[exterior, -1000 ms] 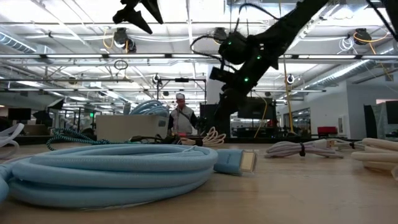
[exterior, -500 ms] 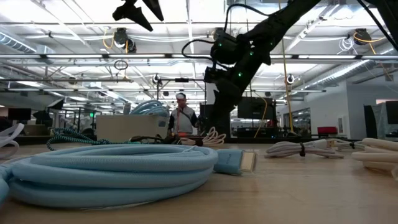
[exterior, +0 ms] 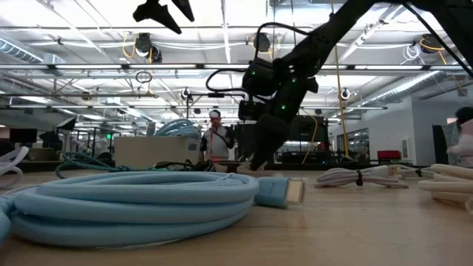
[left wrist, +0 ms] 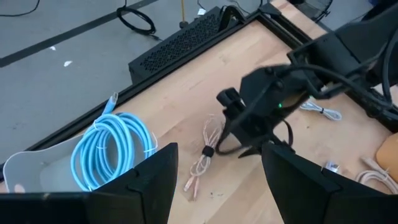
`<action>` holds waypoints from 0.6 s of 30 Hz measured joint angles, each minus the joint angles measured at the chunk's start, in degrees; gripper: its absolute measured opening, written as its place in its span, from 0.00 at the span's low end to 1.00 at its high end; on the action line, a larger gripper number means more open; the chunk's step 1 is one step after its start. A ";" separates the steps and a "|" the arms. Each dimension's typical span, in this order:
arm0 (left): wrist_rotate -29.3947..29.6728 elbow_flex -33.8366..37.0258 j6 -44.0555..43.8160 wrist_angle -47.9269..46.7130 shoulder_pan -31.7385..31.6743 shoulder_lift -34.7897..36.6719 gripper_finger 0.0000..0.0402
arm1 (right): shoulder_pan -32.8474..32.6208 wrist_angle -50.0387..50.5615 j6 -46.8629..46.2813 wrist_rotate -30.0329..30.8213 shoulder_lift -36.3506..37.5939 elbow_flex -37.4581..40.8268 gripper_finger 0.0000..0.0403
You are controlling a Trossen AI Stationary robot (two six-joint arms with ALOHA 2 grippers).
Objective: Pick & Place USB Port
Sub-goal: Put the brown charger cable into the yellow bin
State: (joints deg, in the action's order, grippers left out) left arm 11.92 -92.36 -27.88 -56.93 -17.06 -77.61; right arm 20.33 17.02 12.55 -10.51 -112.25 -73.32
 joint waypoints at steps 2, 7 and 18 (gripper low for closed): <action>0.18 0.00 -0.37 0.02 0.00 0.17 0.58 | -0.38 -0.29 0.15 0.20 0.00 0.00 0.60; 0.18 0.00 -0.75 0.02 0.06 0.05 0.58 | -1.18 -0.51 0.42 1.63 0.00 0.00 0.44; 0.20 0.00 -0.75 0.02 0.48 0.07 0.58 | -3.54 -3.79 13.24 4.56 3.67 -0.02 0.22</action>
State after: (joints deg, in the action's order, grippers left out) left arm 12.12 -92.36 -28.62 -56.91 -16.58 -77.54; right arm 16.80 13.23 25.79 -5.95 -108.57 -73.34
